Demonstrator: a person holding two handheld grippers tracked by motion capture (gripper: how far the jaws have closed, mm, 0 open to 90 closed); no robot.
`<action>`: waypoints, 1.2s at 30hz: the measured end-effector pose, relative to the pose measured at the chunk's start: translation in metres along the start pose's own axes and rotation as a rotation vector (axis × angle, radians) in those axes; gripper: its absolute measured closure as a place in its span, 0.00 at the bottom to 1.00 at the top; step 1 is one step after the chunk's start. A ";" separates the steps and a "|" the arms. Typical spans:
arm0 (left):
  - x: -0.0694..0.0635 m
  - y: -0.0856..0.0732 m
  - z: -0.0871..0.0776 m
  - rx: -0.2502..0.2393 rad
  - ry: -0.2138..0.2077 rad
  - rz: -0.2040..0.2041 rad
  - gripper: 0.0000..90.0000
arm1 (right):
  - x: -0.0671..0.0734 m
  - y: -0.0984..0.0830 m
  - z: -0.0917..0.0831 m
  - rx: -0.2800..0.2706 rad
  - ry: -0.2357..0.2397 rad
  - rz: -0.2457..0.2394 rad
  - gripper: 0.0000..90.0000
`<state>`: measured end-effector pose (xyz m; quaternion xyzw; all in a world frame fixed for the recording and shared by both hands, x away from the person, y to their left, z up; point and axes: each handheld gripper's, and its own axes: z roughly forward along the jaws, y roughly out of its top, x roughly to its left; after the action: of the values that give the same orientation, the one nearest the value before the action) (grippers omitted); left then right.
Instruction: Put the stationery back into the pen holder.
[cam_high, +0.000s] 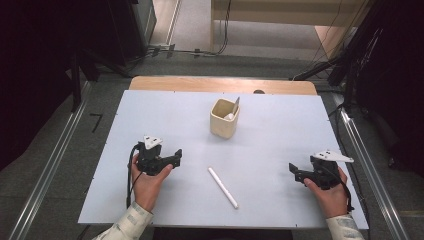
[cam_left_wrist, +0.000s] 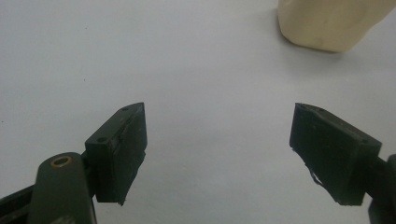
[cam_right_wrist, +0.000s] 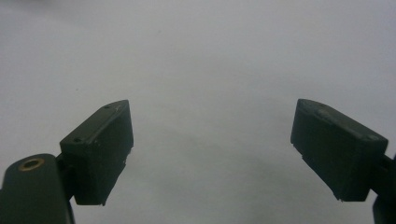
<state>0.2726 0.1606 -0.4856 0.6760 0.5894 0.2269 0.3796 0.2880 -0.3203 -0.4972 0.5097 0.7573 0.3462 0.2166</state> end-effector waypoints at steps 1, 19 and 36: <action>0.000 0.000 0.000 0.000 -0.001 -0.001 0.22 | 0.001 0.000 0.000 -0.001 0.002 -0.001 0.13; 0.000 0.000 -0.001 -0.002 -0.006 -0.009 0.22 | 0.014 0.002 0.002 -0.003 0.038 -0.018 0.13; 0.005 0.000 0.001 0.002 0.008 -0.017 0.21 | 0.036 0.006 0.005 -0.003 0.112 -0.032 0.13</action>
<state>0.2743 0.1656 -0.4865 0.6705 0.5968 0.2256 0.3787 0.2818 -0.2844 -0.4950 0.4772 0.7756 0.3718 0.1801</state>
